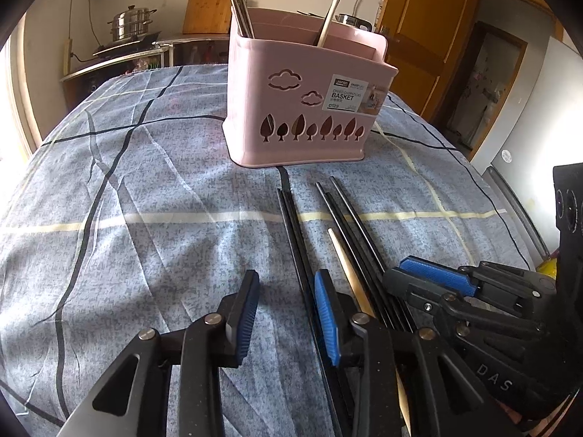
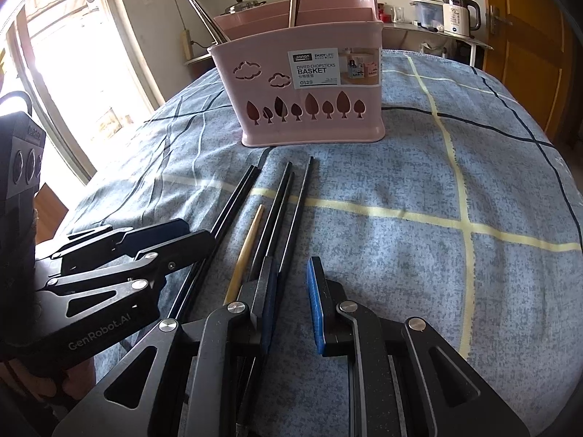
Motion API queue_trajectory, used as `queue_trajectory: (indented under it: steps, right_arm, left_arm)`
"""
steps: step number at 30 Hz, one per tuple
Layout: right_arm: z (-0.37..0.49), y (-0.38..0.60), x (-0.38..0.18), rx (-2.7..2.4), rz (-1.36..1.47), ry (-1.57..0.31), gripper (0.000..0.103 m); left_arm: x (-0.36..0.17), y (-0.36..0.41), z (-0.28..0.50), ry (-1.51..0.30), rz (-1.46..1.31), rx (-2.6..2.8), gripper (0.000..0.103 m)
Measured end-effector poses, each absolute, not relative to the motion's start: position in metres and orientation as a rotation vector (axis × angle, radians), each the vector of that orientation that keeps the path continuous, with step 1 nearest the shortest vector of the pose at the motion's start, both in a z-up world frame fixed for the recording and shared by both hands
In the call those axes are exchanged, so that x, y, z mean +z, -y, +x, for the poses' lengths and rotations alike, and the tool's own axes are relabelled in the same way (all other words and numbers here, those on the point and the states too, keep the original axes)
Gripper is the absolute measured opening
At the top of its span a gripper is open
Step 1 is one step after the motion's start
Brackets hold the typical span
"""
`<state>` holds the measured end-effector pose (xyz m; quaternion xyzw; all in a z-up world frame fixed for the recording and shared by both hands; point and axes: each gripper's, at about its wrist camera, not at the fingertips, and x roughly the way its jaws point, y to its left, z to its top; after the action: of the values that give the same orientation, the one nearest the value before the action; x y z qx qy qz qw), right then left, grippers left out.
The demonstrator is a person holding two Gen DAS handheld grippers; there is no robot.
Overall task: Organize utensils
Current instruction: 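Open both grippers and move them back over the remaining chopsticks, then close the right gripper on a black chopstick while the left gripper closes on another black chopstick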
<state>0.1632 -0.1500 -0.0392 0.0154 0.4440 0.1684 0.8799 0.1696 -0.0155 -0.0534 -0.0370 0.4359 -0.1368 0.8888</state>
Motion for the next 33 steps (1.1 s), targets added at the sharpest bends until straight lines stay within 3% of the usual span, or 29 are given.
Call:
queue_trajectory:
  steps: [16, 23, 33]
  right_arm:
    - [0.159, 0.162, -0.040, 0.325, 0.050, -0.927, 0.018]
    - [0.153, 0.176, -0.039, 0.306, 0.056, -0.939, 0.018]
    - [0.189, 0.180, -0.037, 0.277, 0.102, -0.972, 0.018]
  left_arm:
    - [-0.055, 0.015, 0.156, -0.899, 0.003, -0.226, 0.031]
    - [-0.053, -0.001, 0.150, -0.928, -0.017, -0.209, 0.023]
    - [-0.050, -0.004, 0.195, -0.993, -0.089, -0.240, 0.023]
